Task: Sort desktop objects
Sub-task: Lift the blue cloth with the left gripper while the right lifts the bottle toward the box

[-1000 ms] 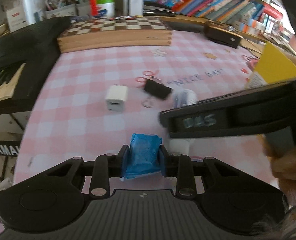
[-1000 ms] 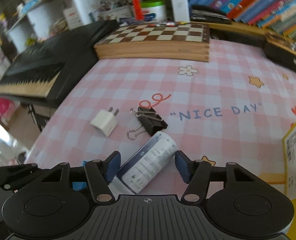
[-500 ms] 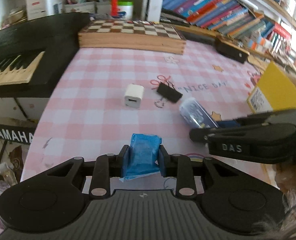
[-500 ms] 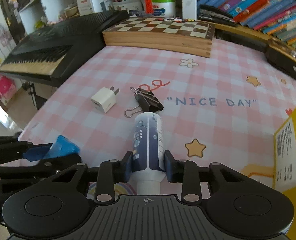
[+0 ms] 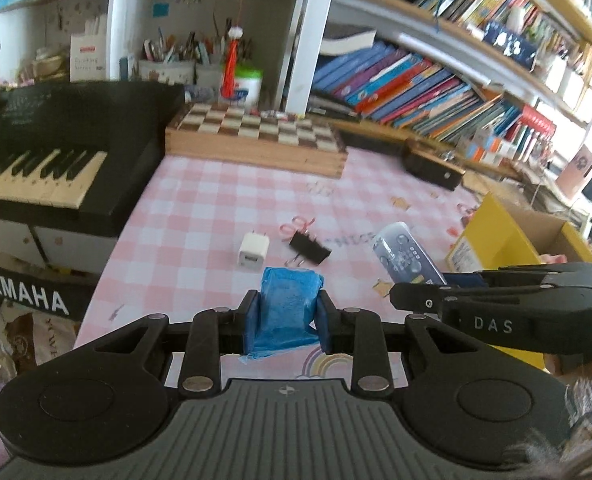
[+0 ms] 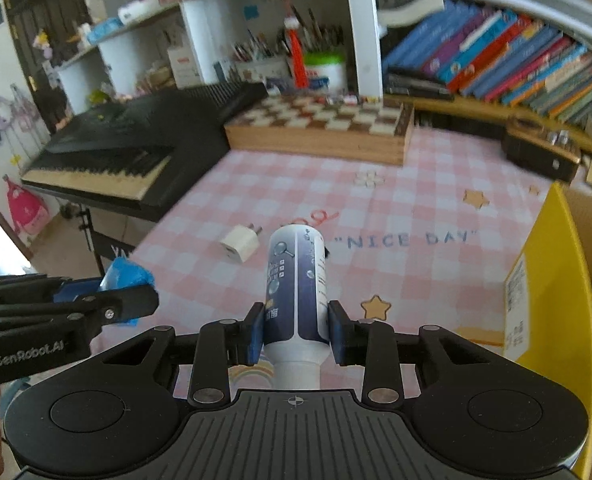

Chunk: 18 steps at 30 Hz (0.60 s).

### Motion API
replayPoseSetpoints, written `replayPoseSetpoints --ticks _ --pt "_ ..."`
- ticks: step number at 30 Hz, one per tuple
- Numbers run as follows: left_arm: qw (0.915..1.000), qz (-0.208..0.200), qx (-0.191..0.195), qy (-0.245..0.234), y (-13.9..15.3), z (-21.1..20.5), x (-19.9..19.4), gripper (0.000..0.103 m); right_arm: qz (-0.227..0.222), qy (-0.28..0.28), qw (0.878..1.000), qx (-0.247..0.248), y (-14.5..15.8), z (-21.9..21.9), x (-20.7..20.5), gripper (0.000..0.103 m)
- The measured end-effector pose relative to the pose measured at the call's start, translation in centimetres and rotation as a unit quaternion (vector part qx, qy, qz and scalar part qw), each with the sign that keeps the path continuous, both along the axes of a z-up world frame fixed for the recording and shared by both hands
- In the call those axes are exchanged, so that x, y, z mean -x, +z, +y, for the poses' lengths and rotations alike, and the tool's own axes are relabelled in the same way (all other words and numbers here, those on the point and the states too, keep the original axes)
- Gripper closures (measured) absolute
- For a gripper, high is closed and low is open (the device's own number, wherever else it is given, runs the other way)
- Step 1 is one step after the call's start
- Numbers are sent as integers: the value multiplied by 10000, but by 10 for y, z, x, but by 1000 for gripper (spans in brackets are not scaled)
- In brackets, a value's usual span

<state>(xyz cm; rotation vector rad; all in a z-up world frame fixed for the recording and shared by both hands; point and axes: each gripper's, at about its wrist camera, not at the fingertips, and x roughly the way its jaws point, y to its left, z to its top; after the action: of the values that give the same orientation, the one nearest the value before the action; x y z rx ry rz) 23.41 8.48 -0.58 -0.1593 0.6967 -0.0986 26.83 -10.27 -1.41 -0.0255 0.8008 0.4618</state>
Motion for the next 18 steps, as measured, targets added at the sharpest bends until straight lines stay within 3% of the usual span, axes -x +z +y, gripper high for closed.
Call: replayPoseSetpoints --ticks 8,18 --pt "9990 -351 160 -229 17 -5 34 77 -280 -75 9995 -160 26 -5 39 71" --pt "9959 -520 131 -725 19 -10 71 77 -430 -364 9984 -69 33 -4 87 71"
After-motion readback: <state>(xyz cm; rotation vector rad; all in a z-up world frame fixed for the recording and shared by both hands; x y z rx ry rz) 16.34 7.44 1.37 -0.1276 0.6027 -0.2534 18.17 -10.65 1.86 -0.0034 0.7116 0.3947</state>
